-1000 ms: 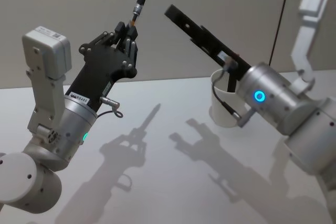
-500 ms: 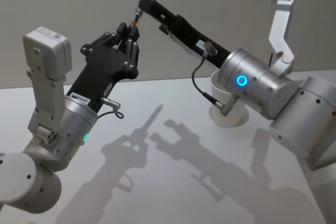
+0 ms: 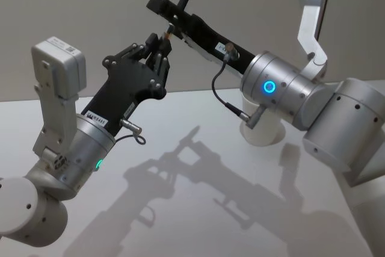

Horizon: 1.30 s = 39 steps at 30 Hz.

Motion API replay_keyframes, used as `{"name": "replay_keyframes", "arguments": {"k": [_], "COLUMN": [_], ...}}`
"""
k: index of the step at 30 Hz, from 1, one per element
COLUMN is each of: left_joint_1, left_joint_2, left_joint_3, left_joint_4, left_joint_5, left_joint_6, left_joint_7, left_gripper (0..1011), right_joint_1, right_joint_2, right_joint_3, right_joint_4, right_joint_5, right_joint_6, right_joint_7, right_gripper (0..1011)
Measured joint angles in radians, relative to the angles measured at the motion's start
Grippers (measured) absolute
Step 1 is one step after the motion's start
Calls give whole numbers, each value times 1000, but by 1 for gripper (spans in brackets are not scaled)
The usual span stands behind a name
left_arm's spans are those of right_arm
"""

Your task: Place the pen into the pen holder.

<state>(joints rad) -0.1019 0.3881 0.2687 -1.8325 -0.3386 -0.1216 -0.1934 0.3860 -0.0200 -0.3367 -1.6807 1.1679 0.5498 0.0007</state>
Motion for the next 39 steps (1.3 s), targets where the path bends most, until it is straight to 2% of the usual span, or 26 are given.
{"name": "replay_keyframes", "arguments": {"k": [13,20,39], "left_joint_1": [12,21,36], "left_joint_2": [13,23,30], "left_joint_3": [-9,-17,-29], "left_joint_4": [-3,-7,-19], "left_joint_5": [10,10,-6], "left_joint_6": [-6,-8,-5], "left_joint_7": [-6,-1,0], "left_gripper": [170,170,170], "right_joint_1": [2,3,12], "right_joint_2": [26,42,48], "right_joint_3": [-3,-7,-30], "right_joint_4": [4,7,42], "right_joint_5": [-3,-12,-20], "right_joint_6": [16,20,-26], "right_joint_7": [13,41,103], "right_gripper": [1001,1002,1002]}}
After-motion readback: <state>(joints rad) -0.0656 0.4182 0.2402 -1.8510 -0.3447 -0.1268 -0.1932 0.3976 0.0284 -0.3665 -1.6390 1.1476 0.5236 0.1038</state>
